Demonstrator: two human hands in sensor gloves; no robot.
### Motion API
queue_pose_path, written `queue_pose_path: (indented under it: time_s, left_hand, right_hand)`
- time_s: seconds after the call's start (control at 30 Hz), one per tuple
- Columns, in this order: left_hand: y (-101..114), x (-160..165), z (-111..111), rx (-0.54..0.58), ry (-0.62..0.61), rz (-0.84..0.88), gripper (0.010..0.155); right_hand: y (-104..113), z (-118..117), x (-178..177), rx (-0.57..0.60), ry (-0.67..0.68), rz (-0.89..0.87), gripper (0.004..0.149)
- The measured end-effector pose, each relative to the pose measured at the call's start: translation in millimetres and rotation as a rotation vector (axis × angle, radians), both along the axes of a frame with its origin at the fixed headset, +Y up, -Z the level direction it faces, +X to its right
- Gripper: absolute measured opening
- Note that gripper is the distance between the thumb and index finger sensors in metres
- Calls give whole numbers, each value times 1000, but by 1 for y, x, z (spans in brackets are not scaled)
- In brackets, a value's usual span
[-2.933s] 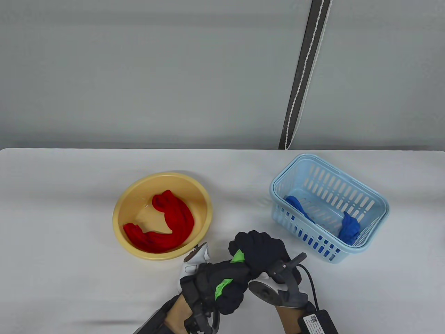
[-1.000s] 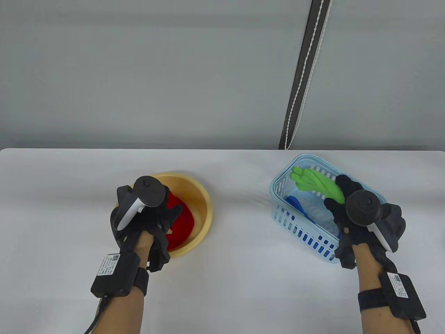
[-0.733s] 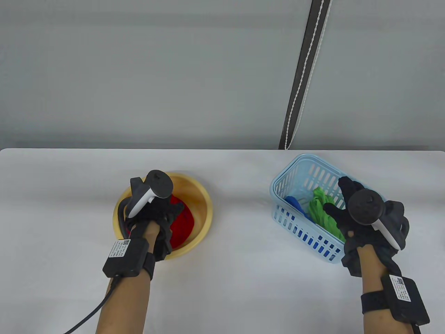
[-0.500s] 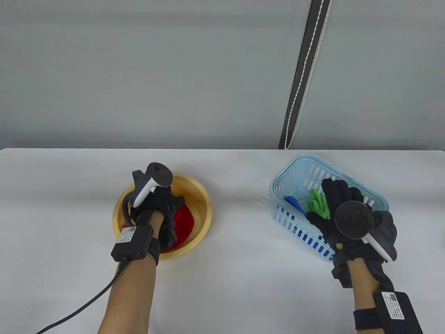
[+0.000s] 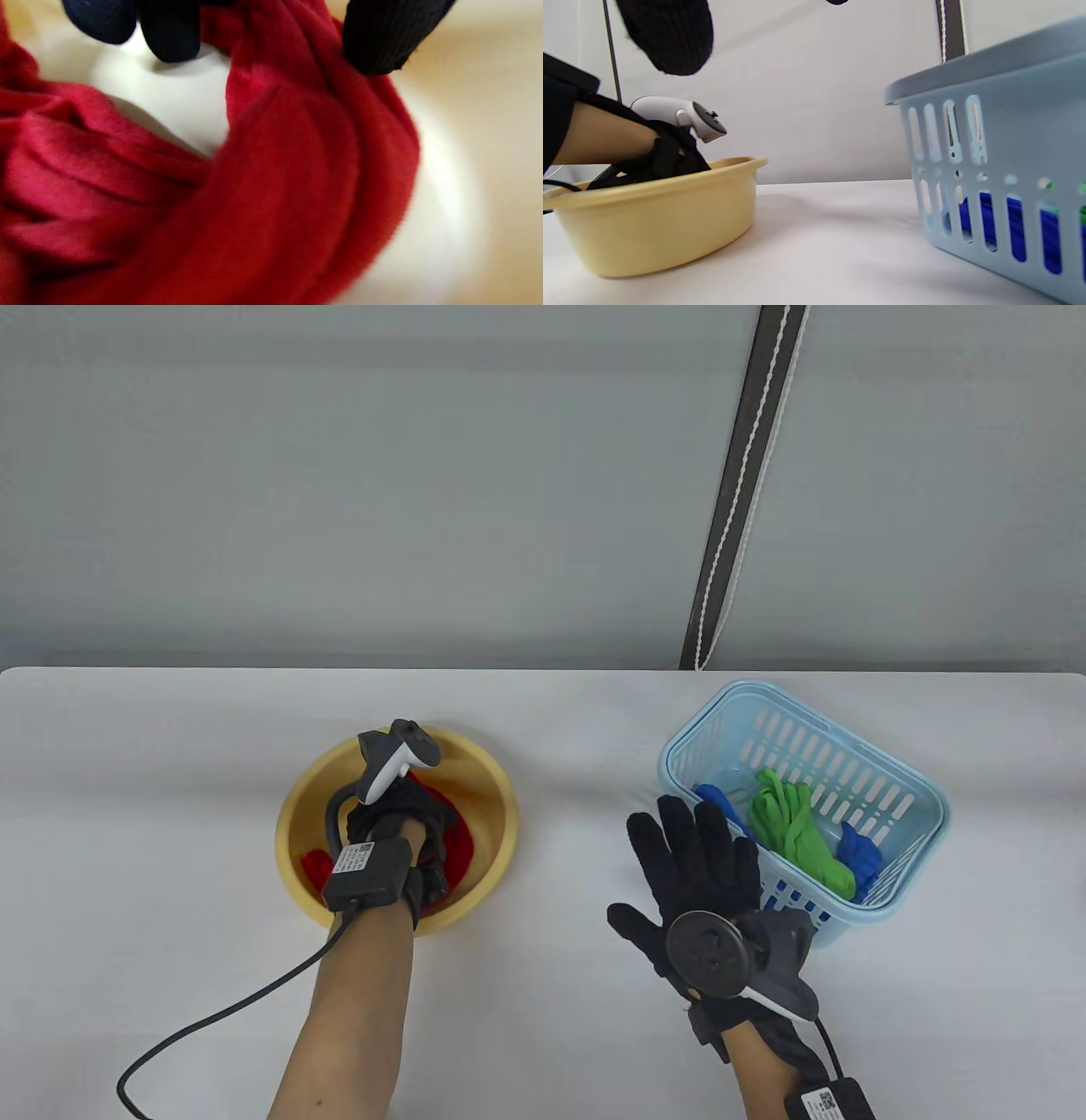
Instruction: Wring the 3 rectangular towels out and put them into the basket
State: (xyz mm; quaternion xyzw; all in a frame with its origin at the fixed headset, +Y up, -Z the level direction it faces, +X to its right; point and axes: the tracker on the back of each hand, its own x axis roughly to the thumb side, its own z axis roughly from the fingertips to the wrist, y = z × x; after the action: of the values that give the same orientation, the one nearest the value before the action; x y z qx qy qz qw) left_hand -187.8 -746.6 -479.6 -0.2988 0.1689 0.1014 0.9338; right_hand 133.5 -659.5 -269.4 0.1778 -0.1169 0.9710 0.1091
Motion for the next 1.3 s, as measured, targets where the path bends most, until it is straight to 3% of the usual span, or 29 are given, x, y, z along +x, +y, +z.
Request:
queue_pose_path:
  time_s: [0.17,0.43,0.53,0.7,0.9,1.03,1.3]
  left_hand:
    - [-9,6,-4,9,-53,-117,99]
    - [0,3,-7,48,-68,-170,61]
    - [20,-3,-4,72,-66,-115,59]
    - [68,-6,20,253,-85,-9,58]
    - [137,-2,76,622,-124,109,57]
    - [175,3,112,804,-164,223,55]
    - [223,21,168,1078,-230,495,54]
  right_hand:
    - [-19,-2,-5,-27,31,26,94]
    - [-20,-2,5,-22,29,-8,94]
    - [-19,-1,9,-20,26,-32,94]
    - [-17,-3,13,-34,25,-73,94]
    - [-16,-3,9,-80,46,-115,94]
    - [-7,-2,1,-98,73,-143,94]
    - [9,-10,-11,-165,154,-254,95]
